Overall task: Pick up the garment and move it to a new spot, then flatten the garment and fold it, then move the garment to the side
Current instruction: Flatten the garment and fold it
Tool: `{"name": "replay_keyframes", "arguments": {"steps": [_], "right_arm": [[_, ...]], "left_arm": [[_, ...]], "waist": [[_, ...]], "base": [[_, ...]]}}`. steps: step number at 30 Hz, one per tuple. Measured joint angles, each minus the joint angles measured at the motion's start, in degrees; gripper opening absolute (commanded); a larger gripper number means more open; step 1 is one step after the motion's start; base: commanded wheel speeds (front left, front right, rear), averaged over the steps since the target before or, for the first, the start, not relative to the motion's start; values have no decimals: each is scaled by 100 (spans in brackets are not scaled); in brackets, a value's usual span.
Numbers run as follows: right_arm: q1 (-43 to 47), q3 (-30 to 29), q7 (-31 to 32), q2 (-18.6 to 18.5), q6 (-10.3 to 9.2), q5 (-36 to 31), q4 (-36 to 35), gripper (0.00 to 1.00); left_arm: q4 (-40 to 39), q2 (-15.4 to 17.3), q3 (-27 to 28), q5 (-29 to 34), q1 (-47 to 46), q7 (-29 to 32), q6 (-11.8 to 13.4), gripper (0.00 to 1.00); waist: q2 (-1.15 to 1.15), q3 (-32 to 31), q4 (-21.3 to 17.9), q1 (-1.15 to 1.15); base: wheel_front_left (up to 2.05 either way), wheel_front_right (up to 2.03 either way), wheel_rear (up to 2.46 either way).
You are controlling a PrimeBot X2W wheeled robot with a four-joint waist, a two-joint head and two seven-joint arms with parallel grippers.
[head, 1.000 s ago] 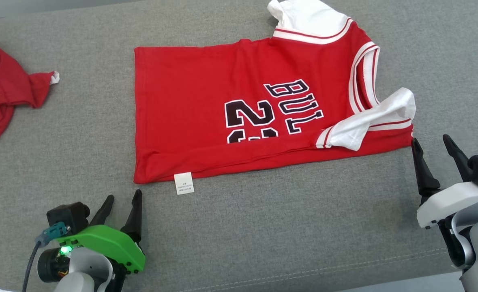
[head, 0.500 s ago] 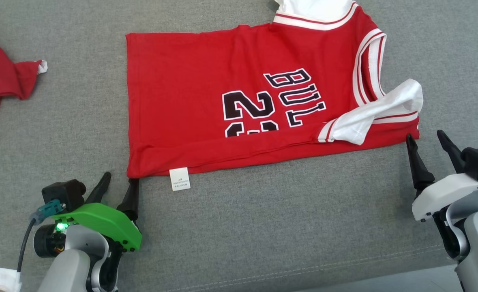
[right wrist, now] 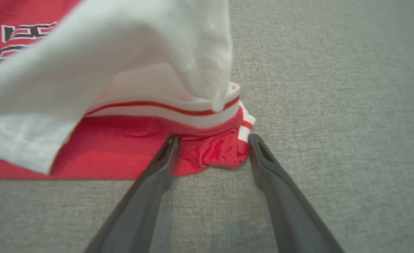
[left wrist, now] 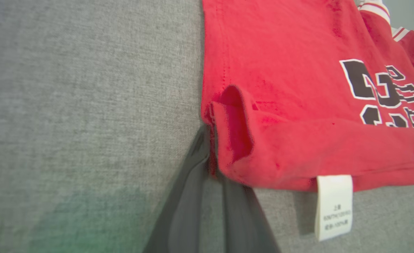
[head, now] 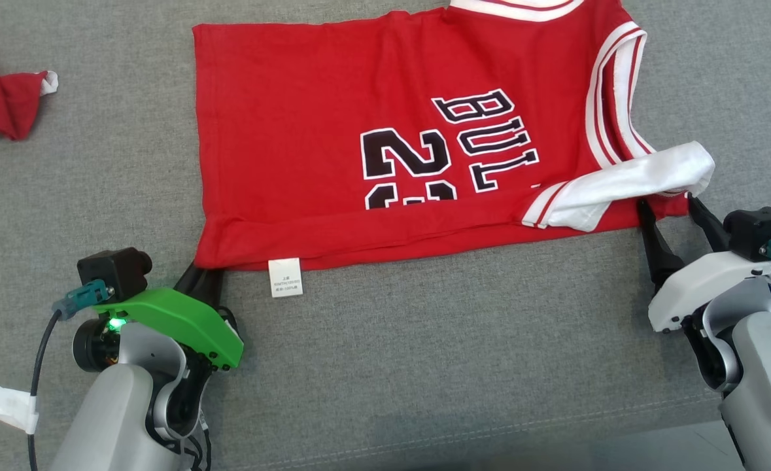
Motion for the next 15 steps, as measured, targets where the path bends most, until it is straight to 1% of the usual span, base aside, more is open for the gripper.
{"name": "replay_keyframes", "arguments": {"steps": [1, 2, 8, 12, 15], "right_arm": [[-29, 53, 8, -18, -4, 78, 8, 29], [-47, 108, 32, -44, -5, 176, 11, 0], [-86, 407, 109, -236, 2, 583, -27, 0], [-56, 656, 366, -531, 2, 949, -252, 0], [-8, 878, 730, -844, 1, 1357, -638, 0]], "left_arm": [[5, -22, -18, -22, -16, 21, -34, 0], [10, -33, -25, -55, -29, 40, -60, 0], [9, -58, -110, -268, -49, 261, -234, 0], [-221, -38, -122, -539, 63, 606, -283, 0], [-534, 98, -110, -778, 225, 981, -300, 0]], "waist": [[0, 24, 6, 0], [0, 42, 13, 0], [0, -24, 48, 0], [0, -176, 58, 0], [0, -324, 60, 0]], "base": [[0, 0, 0], [0, 0, 0], [0, 0, 0], [0, 0, 0], [0, 0, 0]]}}
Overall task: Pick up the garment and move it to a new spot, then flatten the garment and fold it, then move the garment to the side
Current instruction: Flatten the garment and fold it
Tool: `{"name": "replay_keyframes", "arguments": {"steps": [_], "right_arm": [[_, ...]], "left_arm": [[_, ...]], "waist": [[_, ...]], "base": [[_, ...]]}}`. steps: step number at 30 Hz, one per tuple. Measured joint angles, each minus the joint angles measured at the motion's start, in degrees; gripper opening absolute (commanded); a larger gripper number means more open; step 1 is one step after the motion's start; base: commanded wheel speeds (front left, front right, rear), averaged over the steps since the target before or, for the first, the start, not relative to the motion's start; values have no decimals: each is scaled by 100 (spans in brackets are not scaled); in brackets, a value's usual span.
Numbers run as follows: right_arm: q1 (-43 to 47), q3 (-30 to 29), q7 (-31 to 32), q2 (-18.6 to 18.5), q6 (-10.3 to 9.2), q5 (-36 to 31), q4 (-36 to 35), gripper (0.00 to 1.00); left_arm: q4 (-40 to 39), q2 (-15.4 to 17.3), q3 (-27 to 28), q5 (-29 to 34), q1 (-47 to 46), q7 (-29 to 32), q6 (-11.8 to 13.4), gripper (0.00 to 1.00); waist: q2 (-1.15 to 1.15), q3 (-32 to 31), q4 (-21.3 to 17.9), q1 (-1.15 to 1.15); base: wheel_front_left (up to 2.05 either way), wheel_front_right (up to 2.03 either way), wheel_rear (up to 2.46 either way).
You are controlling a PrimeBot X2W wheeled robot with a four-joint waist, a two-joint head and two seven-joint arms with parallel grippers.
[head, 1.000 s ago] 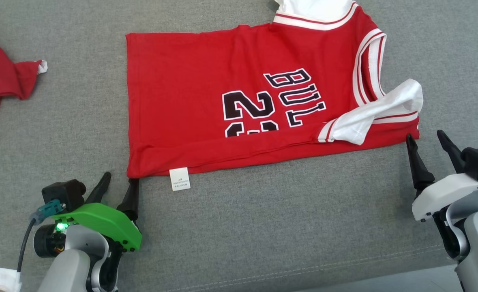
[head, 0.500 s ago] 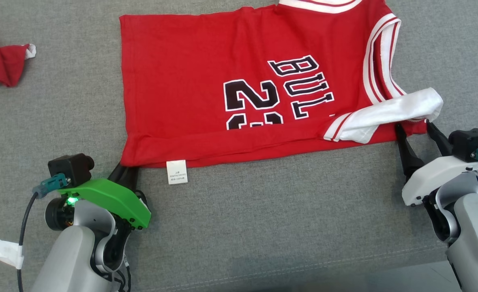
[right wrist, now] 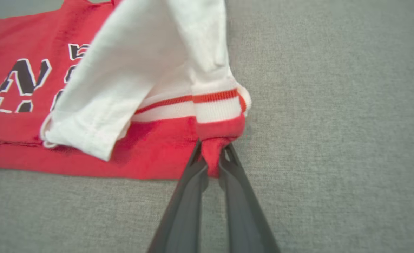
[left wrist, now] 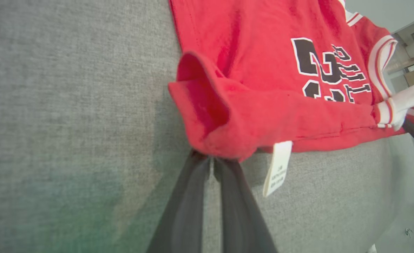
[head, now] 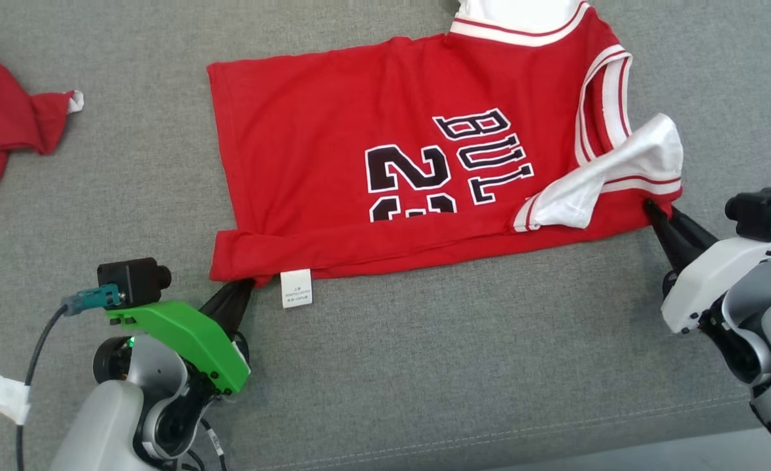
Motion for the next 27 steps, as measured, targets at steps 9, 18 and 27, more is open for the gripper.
{"name": "replay_keyframes", "arguments": {"steps": [9, 18, 27], "right_arm": [[301, 19, 1120, -869, 0, 1056, -1314, 0], [1320, -698, 2152, -1245, 1, 1583, -1896, 0], [1848, -1139, 2804, -933, 1, 1421, -1811, 0]], "left_arm": [[-1458, 386, 226, -792, 658, 1132, 326, 0], [-2544, 595, 680, -1700, 1599, 1816, 858, 0], [-2297, 434, 813, -2082, 1941, 1864, 1056, 0]], "waist": [[0, -432, -48, 0], [0, -561, -98, 0], [0, -429, -99, 0]], "base": [[0, 0, 0], [0, 0, 0], [0, 0, 0]]}}
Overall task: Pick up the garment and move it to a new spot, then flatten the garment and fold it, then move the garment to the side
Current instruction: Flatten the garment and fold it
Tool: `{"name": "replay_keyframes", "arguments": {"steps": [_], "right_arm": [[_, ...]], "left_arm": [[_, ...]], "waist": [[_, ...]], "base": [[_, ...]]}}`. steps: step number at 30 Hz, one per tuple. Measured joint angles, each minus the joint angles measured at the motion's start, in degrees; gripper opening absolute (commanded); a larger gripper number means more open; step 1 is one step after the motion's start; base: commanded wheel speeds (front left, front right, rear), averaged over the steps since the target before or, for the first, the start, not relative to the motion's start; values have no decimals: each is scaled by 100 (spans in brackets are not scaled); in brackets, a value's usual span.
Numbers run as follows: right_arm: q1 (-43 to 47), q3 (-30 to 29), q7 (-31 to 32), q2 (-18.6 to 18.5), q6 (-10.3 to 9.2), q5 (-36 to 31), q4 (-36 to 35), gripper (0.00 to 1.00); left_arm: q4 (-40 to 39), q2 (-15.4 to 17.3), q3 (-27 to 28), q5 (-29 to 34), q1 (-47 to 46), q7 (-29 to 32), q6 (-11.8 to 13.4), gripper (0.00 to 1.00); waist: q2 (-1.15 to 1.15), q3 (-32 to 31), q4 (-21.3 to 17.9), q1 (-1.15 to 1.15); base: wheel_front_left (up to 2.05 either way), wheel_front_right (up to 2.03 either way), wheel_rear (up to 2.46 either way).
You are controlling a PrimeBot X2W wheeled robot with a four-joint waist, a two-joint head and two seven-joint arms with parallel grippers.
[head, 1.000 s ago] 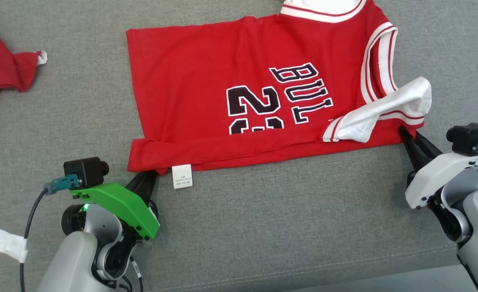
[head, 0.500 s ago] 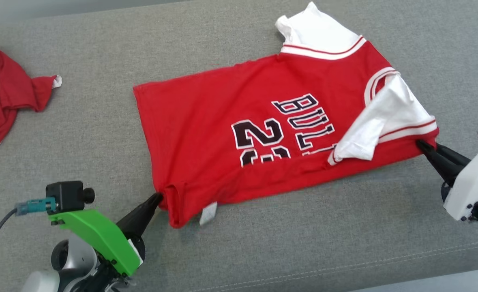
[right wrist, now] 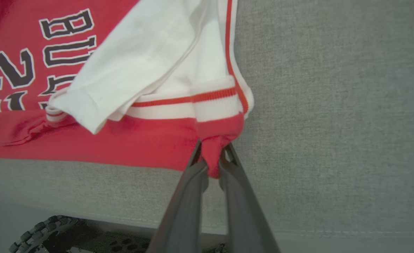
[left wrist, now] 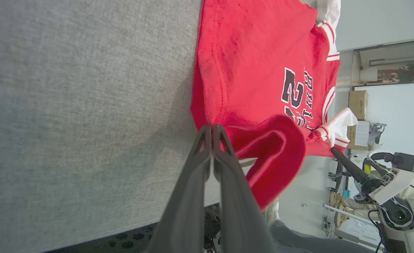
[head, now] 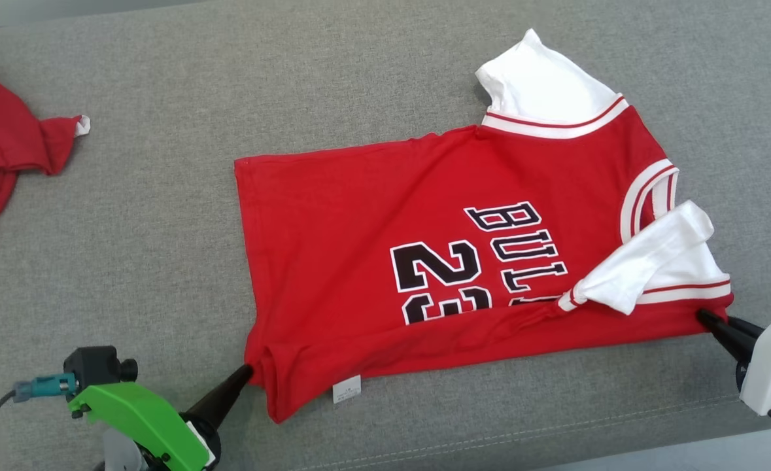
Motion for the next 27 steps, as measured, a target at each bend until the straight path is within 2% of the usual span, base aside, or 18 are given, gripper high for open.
{"name": "replay_keyframes", "arguments": {"steps": [2, 7, 12, 16, 17, 18, 19, 20, 21, 22, 23, 27], "right_arm": [[41, 8, 3, 118, 0, -64, 88, 0], [59, 105, -124, 399, -1, -313, 348, 0], [46, 168, -304, 443, -1, -449, 570, 0], [9, 237, -419, 439, 0, -550, 706, 0], [-10, 254, -481, 431, 2, -644, 747, 4], [-46, 305, -569, 431, 2, -753, 828, 36], [-62, 318, -620, 427, 2, -772, 865, 61], [-73, 323, -684, 427, 2, -806, 894, 100], [-79, 328, -739, 427, 1, -838, 926, 100], [-86, 333, -800, 426, 1, -872, 947, 100], [-87, 331, -866, 422, 1, -907, 960, 100], [-62, 211, -1226, 349, 0, -1224, 914, 100]], "left_arm": [[215, -83, -55, 9, 24, -68, -9, 0], [878, -237, -191, 183, 20, -321, -218, 0], [1172, -321, -200, 201, -60, -481, -352, 0], [1306, -367, -176, 192, -138, -512, -366, 0], [1338, -366, -165, 194, -169, -547, -366, 0], [1403, -367, -142, 209, -232, -612, -364, 1], [1425, -366, -149, 235, -247, -612, -366, 14], [1436, -367, -151, 246, -249, -624, -381, 27], [1440, -378, -138, 256, -249, -690, -380, 56], [1448, -390, -124, 268, -249, -734, -375, 97], [1449, -390, -124, 292, -247, -757, -372, 100], [1359, -325, -104, 564, -198, -1033, -354, 100]], "waist": [[0, 50, 12, 0], [0, 175, 70, 0], [0, 191, 125, 0], [0, 153, 138, 0], [0, 147, 139, 0], [0, 131, 139, 0], [0, 120, 137, 0], [0, 107, 134, 0], [0, 93, 131, 0], [0, 78, 127, 0], [0, 59, 124, 0], [0, -35, 111, 0]], "base": [[0, 0, 0], [0, 0, 0], [0, 0, 0], [0, 0, 0], [0, 0, 0], [0, 0, 0], [0, 0, 0], [0, 0, 0], [0, 0, 0], [0, 0, 0], [0, 0, 0], [0, 0, 0]]}}
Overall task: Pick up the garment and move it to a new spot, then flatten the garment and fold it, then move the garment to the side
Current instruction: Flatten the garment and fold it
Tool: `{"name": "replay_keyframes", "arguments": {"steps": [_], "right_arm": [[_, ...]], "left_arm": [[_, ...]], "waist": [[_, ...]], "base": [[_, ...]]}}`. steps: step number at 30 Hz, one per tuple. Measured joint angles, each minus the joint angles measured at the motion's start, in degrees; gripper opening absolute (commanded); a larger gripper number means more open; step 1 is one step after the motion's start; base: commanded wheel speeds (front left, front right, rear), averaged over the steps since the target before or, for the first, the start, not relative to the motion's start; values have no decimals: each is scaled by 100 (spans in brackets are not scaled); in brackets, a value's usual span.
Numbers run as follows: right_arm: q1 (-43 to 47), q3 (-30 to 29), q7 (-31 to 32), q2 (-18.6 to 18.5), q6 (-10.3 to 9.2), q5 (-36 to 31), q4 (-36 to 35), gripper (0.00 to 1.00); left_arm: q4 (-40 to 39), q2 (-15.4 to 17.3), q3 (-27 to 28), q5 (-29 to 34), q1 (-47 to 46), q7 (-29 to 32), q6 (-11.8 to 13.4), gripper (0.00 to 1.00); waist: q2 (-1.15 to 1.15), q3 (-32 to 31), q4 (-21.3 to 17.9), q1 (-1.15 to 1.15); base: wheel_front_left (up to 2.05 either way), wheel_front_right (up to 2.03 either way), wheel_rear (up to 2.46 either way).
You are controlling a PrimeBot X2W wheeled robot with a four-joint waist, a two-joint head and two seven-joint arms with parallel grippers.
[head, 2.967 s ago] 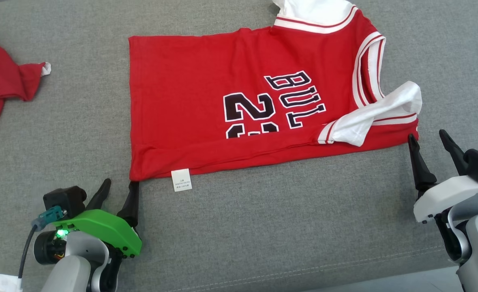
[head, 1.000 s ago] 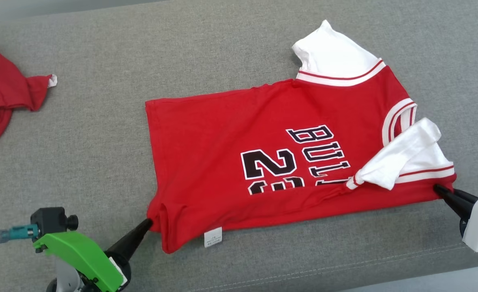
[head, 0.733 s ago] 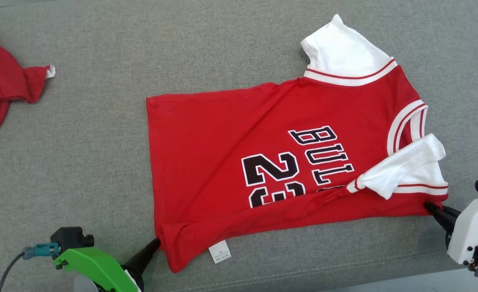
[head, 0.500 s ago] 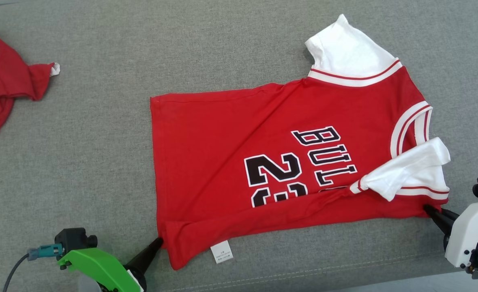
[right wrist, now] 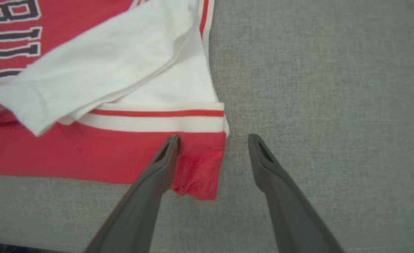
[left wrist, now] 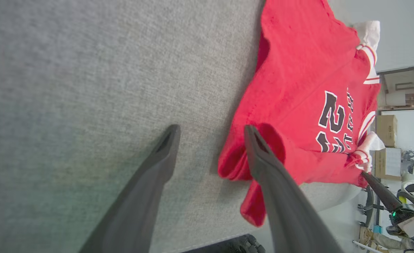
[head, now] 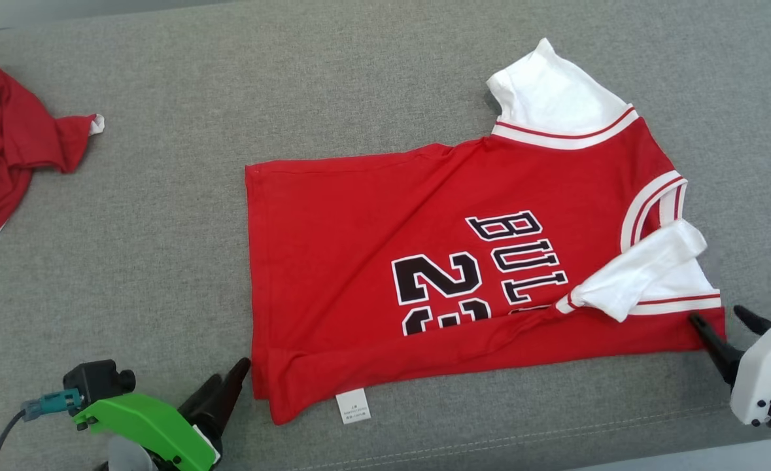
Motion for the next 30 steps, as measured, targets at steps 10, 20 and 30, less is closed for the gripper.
{"name": "replay_keyframes", "arguments": {"steps": [10, 20, 30], "right_arm": [[389, -804, -1397, 516, 0, -1105, -845, 100], [482, -1225, -3011, 1468, 0, -2438, -1154, 100], [471, -1414, -3397, 2232, 0, -3065, -749, 100]], "left_arm": [[-401, 5, -130, 1271, 383, -1478, 94, 100], [93, -183, -449, 2265, 449, -2717, 127, 100], [808, -381, -369, 2810, 107, -3767, -7, 100]], "waist": [[0, -292, -31, 0], [0, -564, 19, 0], [0, -849, 136, 0]], "base": [[0, 0, 0], [0, 0, 0], [0, 0, 0]]}}
